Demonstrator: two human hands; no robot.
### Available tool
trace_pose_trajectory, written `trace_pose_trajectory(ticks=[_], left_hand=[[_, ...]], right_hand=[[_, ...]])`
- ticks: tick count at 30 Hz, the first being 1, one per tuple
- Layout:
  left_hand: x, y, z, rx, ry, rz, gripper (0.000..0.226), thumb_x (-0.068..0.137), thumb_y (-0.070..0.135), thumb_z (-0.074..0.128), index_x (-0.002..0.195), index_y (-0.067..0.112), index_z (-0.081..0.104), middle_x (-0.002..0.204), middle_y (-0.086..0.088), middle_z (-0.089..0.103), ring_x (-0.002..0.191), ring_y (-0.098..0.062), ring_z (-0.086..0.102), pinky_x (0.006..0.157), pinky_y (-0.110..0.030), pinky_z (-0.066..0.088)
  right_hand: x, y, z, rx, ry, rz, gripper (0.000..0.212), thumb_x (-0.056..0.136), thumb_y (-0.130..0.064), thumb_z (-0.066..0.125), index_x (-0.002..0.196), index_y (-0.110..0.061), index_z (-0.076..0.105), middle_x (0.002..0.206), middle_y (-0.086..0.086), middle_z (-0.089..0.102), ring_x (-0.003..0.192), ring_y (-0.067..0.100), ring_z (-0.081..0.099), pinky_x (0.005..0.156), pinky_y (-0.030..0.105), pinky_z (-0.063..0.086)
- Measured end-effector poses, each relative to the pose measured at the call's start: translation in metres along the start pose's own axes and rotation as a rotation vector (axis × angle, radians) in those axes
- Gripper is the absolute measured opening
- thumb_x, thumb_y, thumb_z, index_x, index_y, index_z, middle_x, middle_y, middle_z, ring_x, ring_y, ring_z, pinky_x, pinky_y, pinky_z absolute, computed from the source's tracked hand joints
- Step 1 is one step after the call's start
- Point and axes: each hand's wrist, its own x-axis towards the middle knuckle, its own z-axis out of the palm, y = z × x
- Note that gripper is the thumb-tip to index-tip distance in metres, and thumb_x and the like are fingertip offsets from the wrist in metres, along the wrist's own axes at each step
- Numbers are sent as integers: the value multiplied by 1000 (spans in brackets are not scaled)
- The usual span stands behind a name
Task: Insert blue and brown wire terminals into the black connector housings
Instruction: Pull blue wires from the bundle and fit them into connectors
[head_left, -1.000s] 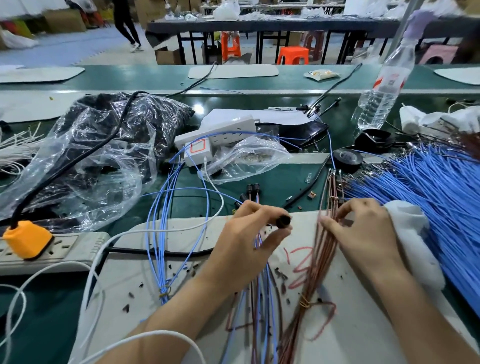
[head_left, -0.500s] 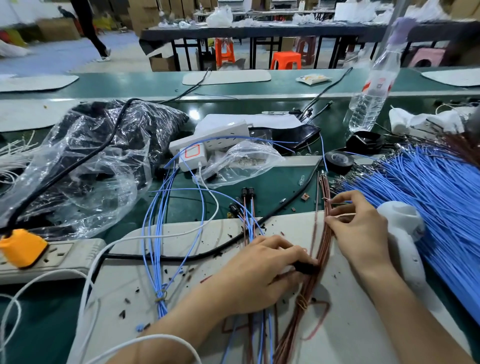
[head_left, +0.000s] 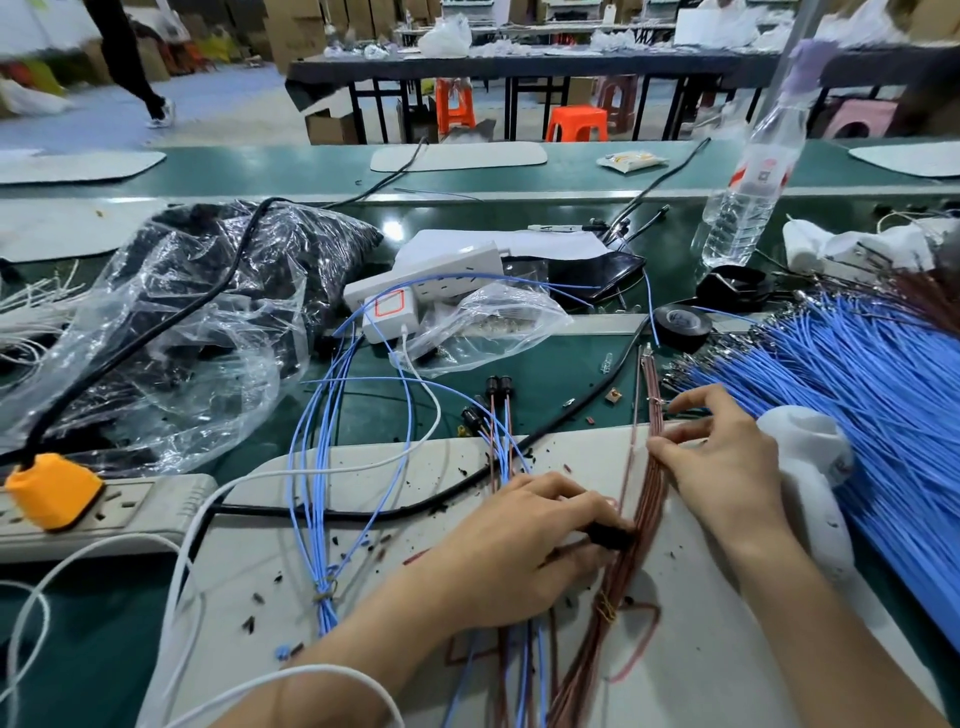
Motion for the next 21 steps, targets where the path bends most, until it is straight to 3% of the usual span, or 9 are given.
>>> trace_pose_trajectory(ticks=[3, 9, 14, 21], left_hand=[[0, 1, 0, 0, 0, -7, 30, 95, 25, 55, 125, 25, 58, 119, 6, 58, 118, -5, 42, 105, -29, 30], [-1, 2, -1, -9, 28, 20, 27, 93, 23, 57, 120, 24, 59, 115, 4, 59, 111, -3, 40, 97, -22, 30], [0, 1, 0, -50, 10, 45, 23, 91, 20, 61, 115, 23, 62, 114, 9, 61, 112, -6, 44, 101, -31, 34], [1, -1, 2, -102, 60, 87, 22, 88, 21, 65, 110, 21, 68, 99, 7, 68, 100, -10, 52, 92, -26, 39]], right_hand=[[-1, 0, 2, 45, 10, 29, 30, 75, -2, 71, 89, -24, 57, 68, -8, 66, 67, 15, 64, 67, 30, 52], [0, -10, 3, 640, -52, 67, 24, 87, 4, 62, 99, -16, 58, 75, 3, 59, 50, 5, 53, 46, 16, 45], [0, -13, 3, 790, -149, 72, 26, 94, 7, 48, 82, -11, 61, 71, 4, 53, 52, 4, 53, 55, 12, 49], [10, -15, -9, 1235, 56, 63, 25, 96, 6, 43, 83, -11, 57, 68, -8, 65, 66, 5, 63, 73, 18, 54]])
